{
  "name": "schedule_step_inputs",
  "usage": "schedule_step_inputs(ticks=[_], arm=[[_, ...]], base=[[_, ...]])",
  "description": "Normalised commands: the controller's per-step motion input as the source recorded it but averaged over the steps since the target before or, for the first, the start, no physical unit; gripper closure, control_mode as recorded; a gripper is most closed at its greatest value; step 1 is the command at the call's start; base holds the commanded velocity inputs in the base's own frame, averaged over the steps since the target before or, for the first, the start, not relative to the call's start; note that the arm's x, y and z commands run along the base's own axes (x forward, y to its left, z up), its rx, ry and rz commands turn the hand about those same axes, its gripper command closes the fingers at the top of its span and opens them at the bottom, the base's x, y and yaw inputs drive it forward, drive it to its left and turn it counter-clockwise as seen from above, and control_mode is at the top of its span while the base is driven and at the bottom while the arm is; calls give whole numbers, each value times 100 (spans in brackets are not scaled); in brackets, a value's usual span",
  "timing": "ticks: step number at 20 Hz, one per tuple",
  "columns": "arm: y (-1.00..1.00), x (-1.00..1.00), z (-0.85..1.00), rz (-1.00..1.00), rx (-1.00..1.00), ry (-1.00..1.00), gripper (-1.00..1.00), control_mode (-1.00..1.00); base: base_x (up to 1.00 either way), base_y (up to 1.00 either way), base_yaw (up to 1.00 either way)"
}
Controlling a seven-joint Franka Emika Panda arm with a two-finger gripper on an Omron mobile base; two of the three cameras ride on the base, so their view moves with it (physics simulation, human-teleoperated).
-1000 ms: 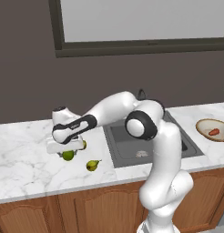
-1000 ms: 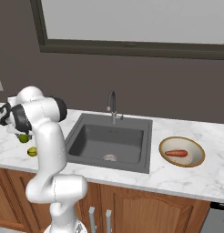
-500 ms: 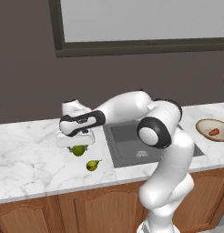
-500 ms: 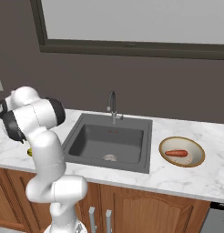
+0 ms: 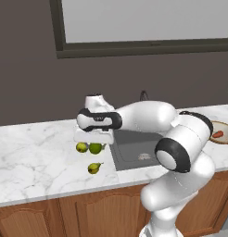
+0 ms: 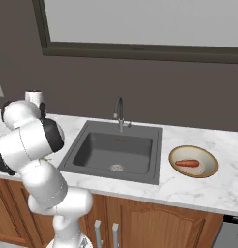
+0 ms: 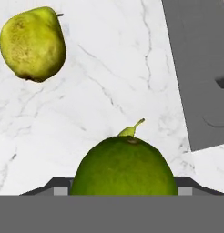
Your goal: There is a mixed pile of frozen fruits and vegetables on the counter. Locate all the frozen vegetables and place the items in a bowl on the counter. Take all the frozen fruits and defrost them in a running sink.
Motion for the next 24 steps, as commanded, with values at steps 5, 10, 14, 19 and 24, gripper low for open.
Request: schedule_step_inputs(ticks=[5, 10, 14, 19, 24], arm=[[-60, -8, 24, -14, 3, 0, 100, -100], [-59, -7, 22, -15, 1, 1, 100, -100], [-53, -7, 11, -12, -2, 5, 100, -100], [-70, -4, 3, -13, -10, 8, 100, -100], [-76, -5, 4, -13, -12, 8, 100, -100]], base=[[0, 0, 0], [0, 0, 0], [0, 0, 0], [0, 0, 0], [0, 0, 0]])
